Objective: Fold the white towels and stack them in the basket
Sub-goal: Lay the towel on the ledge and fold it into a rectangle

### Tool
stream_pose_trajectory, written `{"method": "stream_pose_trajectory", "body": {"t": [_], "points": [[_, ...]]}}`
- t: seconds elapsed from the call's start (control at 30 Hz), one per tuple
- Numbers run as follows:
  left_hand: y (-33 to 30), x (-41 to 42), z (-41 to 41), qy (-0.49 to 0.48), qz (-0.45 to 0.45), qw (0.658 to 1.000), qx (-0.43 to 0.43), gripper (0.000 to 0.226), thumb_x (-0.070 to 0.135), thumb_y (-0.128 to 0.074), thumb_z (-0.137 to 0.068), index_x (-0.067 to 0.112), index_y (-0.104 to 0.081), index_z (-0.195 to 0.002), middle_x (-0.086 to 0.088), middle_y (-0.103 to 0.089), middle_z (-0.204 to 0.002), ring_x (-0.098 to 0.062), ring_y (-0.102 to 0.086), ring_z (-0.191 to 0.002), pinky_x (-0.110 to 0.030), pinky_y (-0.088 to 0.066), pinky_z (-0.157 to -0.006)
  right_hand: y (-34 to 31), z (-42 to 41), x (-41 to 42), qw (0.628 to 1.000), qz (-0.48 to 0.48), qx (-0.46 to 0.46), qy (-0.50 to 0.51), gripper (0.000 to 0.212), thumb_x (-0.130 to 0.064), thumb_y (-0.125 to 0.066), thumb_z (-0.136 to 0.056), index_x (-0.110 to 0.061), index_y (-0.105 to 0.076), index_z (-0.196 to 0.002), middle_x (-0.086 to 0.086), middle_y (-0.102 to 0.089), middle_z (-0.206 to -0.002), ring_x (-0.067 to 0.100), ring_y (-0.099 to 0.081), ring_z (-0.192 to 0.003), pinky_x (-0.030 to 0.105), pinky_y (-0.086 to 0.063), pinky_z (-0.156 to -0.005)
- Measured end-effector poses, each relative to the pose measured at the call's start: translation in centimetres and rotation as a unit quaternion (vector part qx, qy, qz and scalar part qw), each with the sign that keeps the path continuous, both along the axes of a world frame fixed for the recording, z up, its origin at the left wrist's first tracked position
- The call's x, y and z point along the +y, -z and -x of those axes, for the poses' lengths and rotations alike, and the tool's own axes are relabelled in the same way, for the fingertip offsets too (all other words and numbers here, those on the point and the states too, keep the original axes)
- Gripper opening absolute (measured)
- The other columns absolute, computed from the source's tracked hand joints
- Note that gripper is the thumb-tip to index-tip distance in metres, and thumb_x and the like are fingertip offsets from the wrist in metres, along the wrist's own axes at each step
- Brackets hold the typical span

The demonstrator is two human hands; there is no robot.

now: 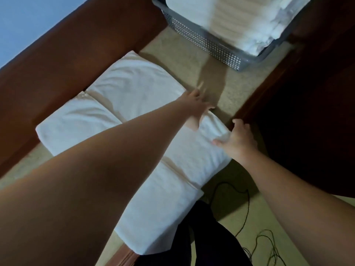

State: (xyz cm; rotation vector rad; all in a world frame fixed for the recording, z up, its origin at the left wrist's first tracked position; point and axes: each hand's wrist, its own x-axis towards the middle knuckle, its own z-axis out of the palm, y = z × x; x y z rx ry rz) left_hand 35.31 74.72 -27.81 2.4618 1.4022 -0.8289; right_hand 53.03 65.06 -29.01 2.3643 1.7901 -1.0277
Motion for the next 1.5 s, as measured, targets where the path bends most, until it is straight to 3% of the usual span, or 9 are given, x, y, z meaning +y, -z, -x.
{"method": "stream_pose_trajectory", "body": {"t": [0.17, 0.33, 0.5, 0.6, 0.8, 0.97, 1.17, 1.33, 1.5], "points": [[-2.1, 2.2, -0.1, 0.131, -0.019, 0.987, 0.093, 0.075, 0.079, -0.072, -0.070, 0.030, -0.069, -0.126, 0.000, -0.059, -0.130, -0.028, -0.037, -0.133, -0.040, -0.035, -0.103, -1.2, 0.2, -0.2, 0.985, -0.052, -0.090, -0.135, 0.034, -0.046, -0.075, -0.086, -0.027, -0.057, -0.107, -0.004, -0.059, -0.101, 0.025, -0.058, -0.104, 0.046, -0.036, -0.088], [-4.1, 2.3, 6.2, 0.162, 0.003, 0.986, 0.049, 0.016, 0.032, -0.062, -0.088, 0.025, -0.053, -0.099, 0.000, -0.063, -0.099, -0.027, -0.055, -0.114, -0.042, -0.037, -0.115, -2.0, 1.4, -3.3, 0.967, -0.141, 0.014, -0.214, 0.034, -0.020, -0.076, -0.088, -0.021, -0.042, -0.088, -0.002, -0.047, -0.092, 0.018, -0.049, -0.080, 0.037, -0.050, -0.070], [-4.8, 1.8, 16.1, 0.129, -0.036, 0.988, 0.070, 0.039, 0.046, -0.057, -0.100, 0.022, -0.049, -0.130, 0.004, -0.067, -0.096, -0.026, -0.059, -0.101, -0.038, -0.043, -0.105, -4.7, 3.9, -5.8, 0.964, -0.163, 0.035, -0.208, 0.028, -0.019, -0.069, -0.093, -0.025, -0.042, -0.087, -0.008, -0.045, -0.078, 0.010, -0.047, -0.060, 0.024, -0.041, -0.052], [-6.4, 0.4, 19.6, 0.178, -0.030, 0.980, 0.082, 0.039, 0.057, -0.053, -0.101, 0.025, -0.062, -0.122, 0.006, -0.070, -0.111, -0.021, -0.063, -0.108, -0.036, -0.042, -0.106, -6.7, 5.8, -8.3, 0.959, -0.176, 0.019, -0.220, 0.030, -0.028, -0.070, -0.095, -0.027, -0.042, -0.086, -0.010, -0.045, -0.076, 0.011, -0.048, -0.058, 0.020, -0.036, -0.051], [-9.2, -1.7, 26.3, 0.228, -0.072, 0.964, 0.117, 0.023, 0.036, -0.067, -0.088, 0.021, -0.075, -0.104, 0.003, -0.063, -0.106, -0.023, -0.054, -0.108, -0.033, -0.047, -0.092, -8.6, 7.4, -12.1, 0.955, -0.185, -0.015, -0.232, 0.034, -0.036, -0.071, -0.096, -0.028, -0.040, -0.084, -0.012, -0.042, -0.068, 0.006, -0.045, -0.055, 0.018, -0.025, -0.048], [-10.8, -3.8, 31.2, 0.158, -0.035, 0.965, 0.208, 0.045, 0.048, -0.058, -0.097, 0.031, -0.057, -0.138, 0.001, -0.065, -0.132, -0.028, -0.035, -0.149, -0.035, -0.027, -0.123, -8.4, 7.3, -14.7, 0.940, -0.196, -0.046, -0.276, 0.029, -0.040, -0.072, -0.095, -0.029, -0.046, -0.089, -0.012, -0.048, -0.069, 0.008, -0.051, -0.054, 0.018, -0.036, -0.045], [-10.2, -7.5, 37.0, 0.111, -0.145, 0.968, 0.170, 0.044, 0.029, -0.065, -0.093, 0.035, -0.055, -0.135, 0.003, -0.046, -0.093, -0.027, -0.049, -0.113, -0.034, -0.050, -0.095, -7.9, 9.5, -18.1, 0.915, -0.212, -0.044, -0.341, 0.022, -0.033, -0.080, -0.088, -0.028, -0.060, -0.096, -0.012, -0.057, -0.071, 0.008, -0.048, -0.054, 0.014, -0.024, -0.045], [-9.9, -12.3, 38.3, 0.063, -0.186, 0.959, 0.204, 0.038, 0.032, -0.047, -0.102, 0.033, -0.042, -0.139, 0.005, -0.068, -0.127, -0.027, -0.049, -0.136, -0.031, -0.034, -0.113, -7.3, 11.8, -21.1, 0.903, -0.212, -0.033, -0.372, 0.025, -0.027, -0.087, -0.079, -0.028, -0.071, -0.097, -0.011, -0.061, -0.068, 0.009, -0.055, -0.052, 0.020, -0.026, -0.044], [-9.4, -16.9, 39.8, 0.005, -0.191, 0.953, 0.236, 0.034, 0.030, -0.051, -0.098, 0.032, -0.041, -0.131, 0.012, -0.073, -0.100, -0.019, -0.067, -0.097, -0.033, -0.039, -0.086, -6.8, 13.6, -24.0, 0.900, -0.167, -0.012, -0.402, 0.032, -0.024, -0.086, -0.072, -0.030, -0.069, -0.099, -0.014, -0.061, -0.066, 0.007, -0.055, -0.051, 0.022, -0.036, -0.040]]}}
